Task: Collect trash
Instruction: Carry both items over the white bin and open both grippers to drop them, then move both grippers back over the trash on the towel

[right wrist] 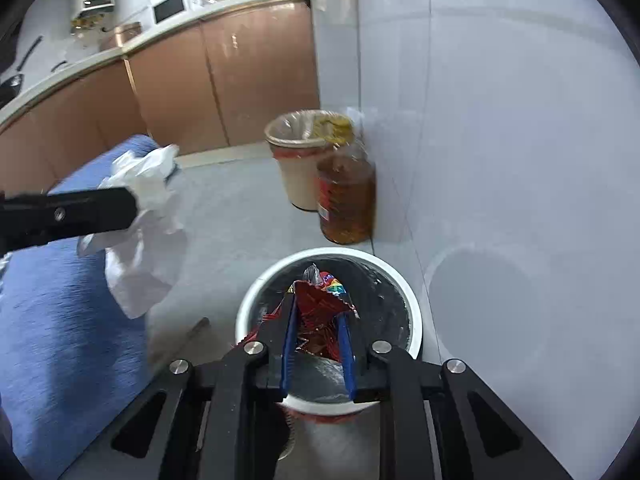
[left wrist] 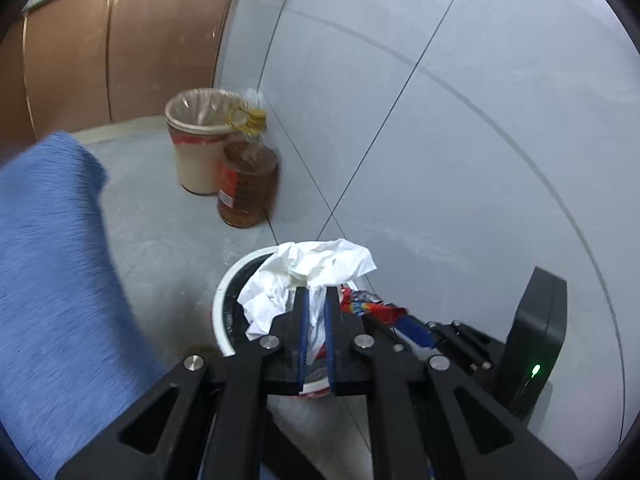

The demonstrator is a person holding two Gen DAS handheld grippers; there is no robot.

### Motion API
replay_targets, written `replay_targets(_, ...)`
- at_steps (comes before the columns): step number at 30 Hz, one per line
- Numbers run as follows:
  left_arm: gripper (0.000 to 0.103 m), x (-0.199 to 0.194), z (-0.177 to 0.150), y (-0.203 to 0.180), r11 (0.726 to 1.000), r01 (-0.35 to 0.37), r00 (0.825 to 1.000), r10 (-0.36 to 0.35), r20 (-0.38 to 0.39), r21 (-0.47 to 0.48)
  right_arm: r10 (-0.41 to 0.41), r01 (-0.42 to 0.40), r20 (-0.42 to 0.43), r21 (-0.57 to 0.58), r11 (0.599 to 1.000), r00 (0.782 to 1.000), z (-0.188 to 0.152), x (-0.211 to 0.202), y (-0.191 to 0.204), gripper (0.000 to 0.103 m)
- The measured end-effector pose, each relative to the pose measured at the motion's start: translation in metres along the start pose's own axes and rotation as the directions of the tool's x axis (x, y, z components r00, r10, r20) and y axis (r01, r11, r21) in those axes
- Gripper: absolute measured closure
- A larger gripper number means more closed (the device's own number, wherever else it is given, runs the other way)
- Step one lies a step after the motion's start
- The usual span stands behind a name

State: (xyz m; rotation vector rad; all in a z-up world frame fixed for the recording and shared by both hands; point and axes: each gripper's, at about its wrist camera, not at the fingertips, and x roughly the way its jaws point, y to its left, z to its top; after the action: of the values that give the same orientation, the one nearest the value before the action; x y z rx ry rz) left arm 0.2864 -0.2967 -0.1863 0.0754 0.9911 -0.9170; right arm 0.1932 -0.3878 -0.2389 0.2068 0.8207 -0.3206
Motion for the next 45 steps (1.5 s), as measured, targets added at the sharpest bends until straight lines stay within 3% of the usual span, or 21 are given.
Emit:
replay_targets(8, 0.089, 0.063, 0.015, 0.009, 0.998, -0.009, 0.998, 0.006, -0.056, -0.057, -0.046, 0.048, -0.06, 0.028, 0.998, 0.997, -0.006, 0.052, -0.025, 0.068)
replay_targets(11, 0.077, 0.077, 0.017, 0.012, 0.997, -0.004, 0.998, -0.001, -0.068, -0.073, -0.066, 0.069, -0.079, 0.032, 0.997, 0.995, -0.01, 0.06, -0.026, 0.061)
replay_targets(15, 0.065, 0.078, 0.019, 0.014, 0.997, -0.007, 0.998, 0.002, -0.058, -0.08, -0.082, 0.085, -0.081, 0.029, 0.996, 0.993, -0.017, 0.054, -0.025, 0.055)
replay_targets(20, 0.065, 0.058, 0.021, 0.012, 0.996, 0.005, 1.0, -0.007, -0.02, -0.085, -0.092, 0.094, -0.073, 0.027, 0.995, 0.993, -0.018, 0.039, -0.021, 0.054)
replay_targets(26, 0.065, -0.001, 0.016, 0.007, 0.998, -0.015, 0.996, 0.02, 0.085, -0.068, -0.073, 0.074, -0.025, 0.032, 0.997, 0.997, -0.006, 0.01, -0.012, 0.054)
replay_targets(30, 0.065, -0.05, 0.008, 0.003, 0.997, -0.044, 0.982, 0.055, 0.183, -0.066, -0.05, 0.049, 0.046, 0.021, 0.999, 0.998, 0.008, -0.026, 0.001, 0.054)
replay_targets(33, 0.065, -0.092, -0.003, 0.002, 0.995, -0.082, 0.958, 0.096, 0.269, -0.062, -0.027, 0.026, 0.112, 0.006, 1.0, 0.993, 0.019, -0.061, 0.015, 0.053)
replay_targets(38, 0.065, -0.156, -0.023, 0.001, 0.989, -0.147, 0.929, 0.15, 0.338, -0.035, 0.031, -0.02, 0.218, -0.055, 0.998, 0.976, 0.031, -0.12, 0.046, 0.052)
replay_targets(45, 0.062, -0.239, -0.062, 0.017, 0.974, -0.213, 0.884, 0.226, 0.41, -0.076, 0.154, -0.106, 0.326, -0.162, 0.981, 0.933, 0.039, -0.192, 0.096, 0.05)
